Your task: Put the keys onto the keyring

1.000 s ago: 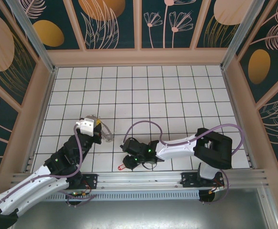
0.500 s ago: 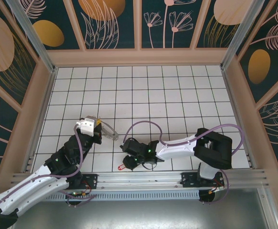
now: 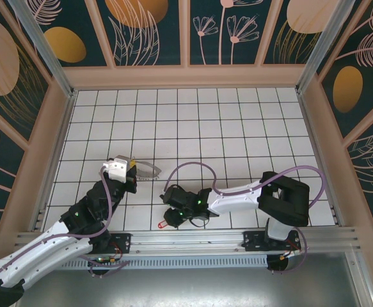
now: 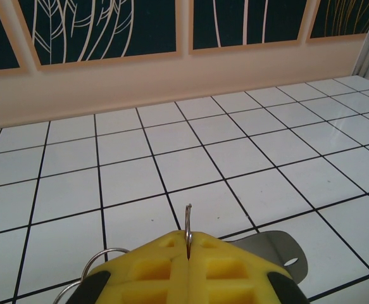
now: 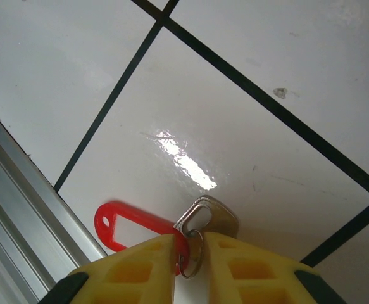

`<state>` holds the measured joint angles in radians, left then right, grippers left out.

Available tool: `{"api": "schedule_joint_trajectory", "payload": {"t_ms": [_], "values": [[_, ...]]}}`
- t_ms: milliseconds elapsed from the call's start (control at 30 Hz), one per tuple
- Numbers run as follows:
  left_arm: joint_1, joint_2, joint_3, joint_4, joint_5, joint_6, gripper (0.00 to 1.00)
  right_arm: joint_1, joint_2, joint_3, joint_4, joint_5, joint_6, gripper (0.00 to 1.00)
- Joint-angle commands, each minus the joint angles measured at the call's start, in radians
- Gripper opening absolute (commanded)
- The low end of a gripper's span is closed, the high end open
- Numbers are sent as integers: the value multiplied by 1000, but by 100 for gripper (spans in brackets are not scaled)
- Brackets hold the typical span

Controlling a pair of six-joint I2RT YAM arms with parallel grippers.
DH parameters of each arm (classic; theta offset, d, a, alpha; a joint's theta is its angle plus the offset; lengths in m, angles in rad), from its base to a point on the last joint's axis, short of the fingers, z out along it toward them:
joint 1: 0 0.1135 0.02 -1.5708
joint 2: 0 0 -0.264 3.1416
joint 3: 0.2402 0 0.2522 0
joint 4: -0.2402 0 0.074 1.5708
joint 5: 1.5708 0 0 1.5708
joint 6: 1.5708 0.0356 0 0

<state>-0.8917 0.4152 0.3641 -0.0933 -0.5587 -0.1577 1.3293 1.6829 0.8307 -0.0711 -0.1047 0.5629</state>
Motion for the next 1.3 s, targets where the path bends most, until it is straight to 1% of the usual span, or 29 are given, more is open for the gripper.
{"api": "schedule_joint_trajectory", "payload": {"t_ms": [0, 300, 433, 567, 733, 867, 933, 1000, 1067, 1133, 1200, 1267], "values": [[4, -3, 1, 48, 3, 23, 0, 11, 8, 25, 14, 23, -4, 16], [4, -6, 13, 34, 13, 14, 0, 13, -26, -9, 24, 43, -13, 7], [4, -5, 29, 25, 25, 9, 0, 17, -82, -38, 52, 66, -55, 1], [4, 9, 55, 10, 46, 9, 0, 27, -236, -108, 123, 109, -159, 0], [4, 43, 111, 3, 101, 26, 0, 31, -469, -211, 202, 183, -350, 0], [5, 52, 150, 20, 189, 68, 0, 19, -663, -312, 362, 220, -538, 0], [4, 63, 177, 13, 243, 96, 0, -5, -742, -351, 442, 197, -620, 0], [4, 92, 215, -11, 312, 129, 0, -40, -807, -364, 485, 153, -687, 0], [5, 130, 253, -46, 399, 162, 0, -72, -840, -346, 467, 130, -723, 0], [2, 164, 277, -66, 509, 191, 0, -106, -854, -303, 389, 126, -751, 0], [1, 182, 277, -30, 646, 203, 0, -143, -868, -258, 307, 136, -770, 0], [1, 193, 276, -8, 735, 218, 0, -176, -889, -236, 263, 137, -775, 0]]}}
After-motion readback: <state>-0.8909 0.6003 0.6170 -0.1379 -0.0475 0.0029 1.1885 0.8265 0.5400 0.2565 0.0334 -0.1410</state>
